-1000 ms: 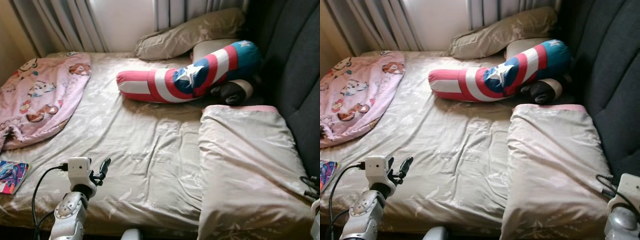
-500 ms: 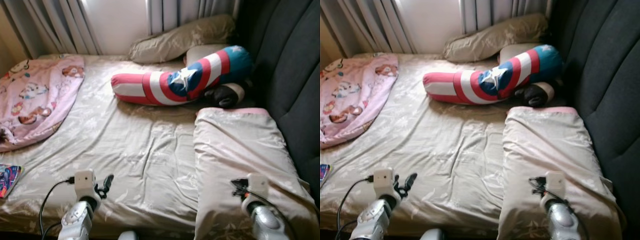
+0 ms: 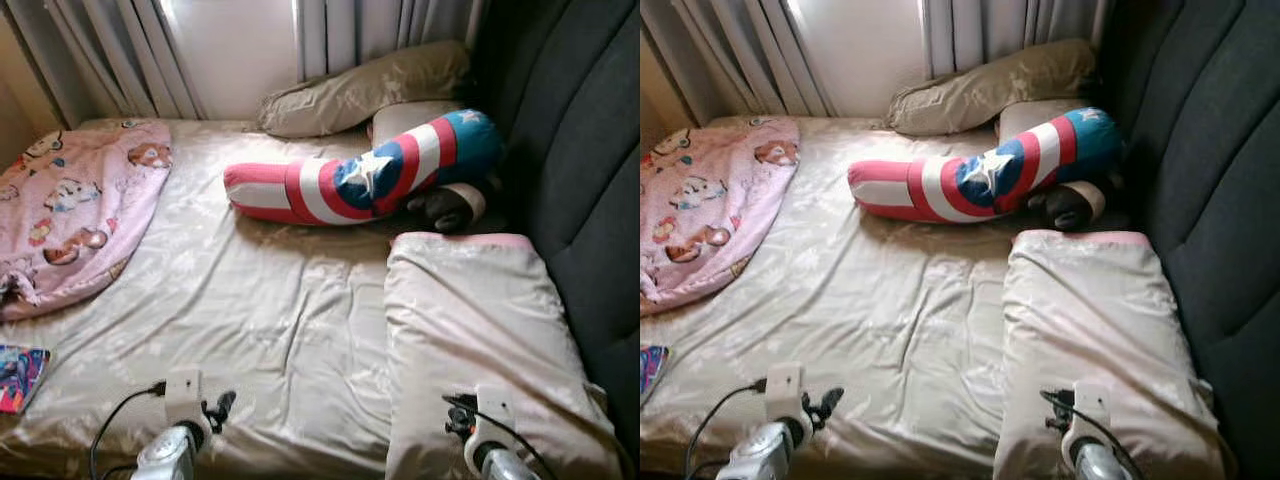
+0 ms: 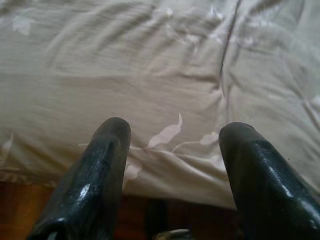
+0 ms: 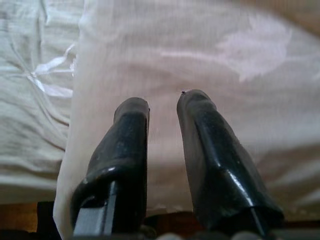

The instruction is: Clean up the room

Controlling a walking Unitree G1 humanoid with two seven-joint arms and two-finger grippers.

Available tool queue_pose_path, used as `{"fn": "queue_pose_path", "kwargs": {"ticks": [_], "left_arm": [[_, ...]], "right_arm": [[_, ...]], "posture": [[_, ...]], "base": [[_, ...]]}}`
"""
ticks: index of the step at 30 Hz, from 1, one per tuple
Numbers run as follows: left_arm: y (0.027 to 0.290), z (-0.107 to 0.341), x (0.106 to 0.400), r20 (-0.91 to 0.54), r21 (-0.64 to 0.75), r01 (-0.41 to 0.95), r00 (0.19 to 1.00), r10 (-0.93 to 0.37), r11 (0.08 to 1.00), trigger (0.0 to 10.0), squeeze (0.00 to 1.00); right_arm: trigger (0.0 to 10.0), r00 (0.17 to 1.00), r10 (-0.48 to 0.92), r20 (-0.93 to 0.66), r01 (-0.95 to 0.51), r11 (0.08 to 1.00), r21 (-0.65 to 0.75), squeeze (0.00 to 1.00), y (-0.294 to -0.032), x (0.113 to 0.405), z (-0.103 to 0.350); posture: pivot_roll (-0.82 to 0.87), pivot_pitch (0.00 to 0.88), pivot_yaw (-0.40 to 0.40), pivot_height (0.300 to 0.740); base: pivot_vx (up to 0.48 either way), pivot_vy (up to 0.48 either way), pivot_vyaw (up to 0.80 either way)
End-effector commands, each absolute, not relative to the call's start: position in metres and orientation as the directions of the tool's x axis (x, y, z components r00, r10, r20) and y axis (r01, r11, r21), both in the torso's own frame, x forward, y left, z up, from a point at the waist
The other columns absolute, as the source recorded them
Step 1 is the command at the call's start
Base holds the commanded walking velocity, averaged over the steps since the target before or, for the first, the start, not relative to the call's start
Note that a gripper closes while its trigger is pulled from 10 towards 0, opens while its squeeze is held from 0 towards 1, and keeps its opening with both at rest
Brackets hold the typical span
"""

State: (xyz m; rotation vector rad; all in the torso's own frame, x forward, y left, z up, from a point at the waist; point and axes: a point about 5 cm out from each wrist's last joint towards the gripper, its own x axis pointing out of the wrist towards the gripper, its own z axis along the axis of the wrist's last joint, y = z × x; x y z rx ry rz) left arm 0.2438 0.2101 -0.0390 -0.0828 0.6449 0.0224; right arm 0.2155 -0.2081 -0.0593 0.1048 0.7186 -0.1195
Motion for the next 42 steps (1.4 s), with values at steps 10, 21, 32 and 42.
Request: {"fn": "queue_pose_path", "kwargs": {"ticks": [10, 21, 32, 42], "left_arm": [[0.207, -0.054, 0.227, -0.679, -0.034, -0.050, 0.734, 0.014, 0.998, 10.0, 0.00], [0.218, -0.066, 0.204, -0.741, -0.006, -0.090, 0.669, 0.056, 0.996, 10.0, 0.00], [0.235, -0.071, 0.189, -0.775, 0.017, -0.130, 0.625, 0.095, 0.991, 10.0, 0.00], [0.242, -0.070, 0.188, -0.774, 0.031, -0.153, 0.621, 0.120, 0.988, 10.0, 0.00]], "right_arm": [[10.0, 0.678, -0.123, -0.725, 0.296, 0.948, 0.115, 0.00, -0.205, 0.190, -0.075], [10.0, 0.640, -0.052, -0.766, 0.241, 0.961, 0.136, 0.00, -0.186, 0.183, -0.083], [10.0, 0.595, -0.092, -0.798, 0.319, 0.939, 0.129, 0.00, -0.201, 0.169, -0.088], [10.0, 0.580, -0.100, -0.808, 0.343, 0.930, 0.131, 0.00, -0.207, 0.164, -0.089]], "posture": [[0.02, 0.000, 0.021, 0.740], [0.03, 0.000, 0.037, 0.740], [0.04, 0.000, 0.053, 0.740], [0.04, 0.000, 0.058, 0.740]], "base": [[0.000, 0.000, 0.00], [0.000, 0.090, 0.10], [0.000, 0.331, 0.41], [0.000, 0.341, 0.00]]}}
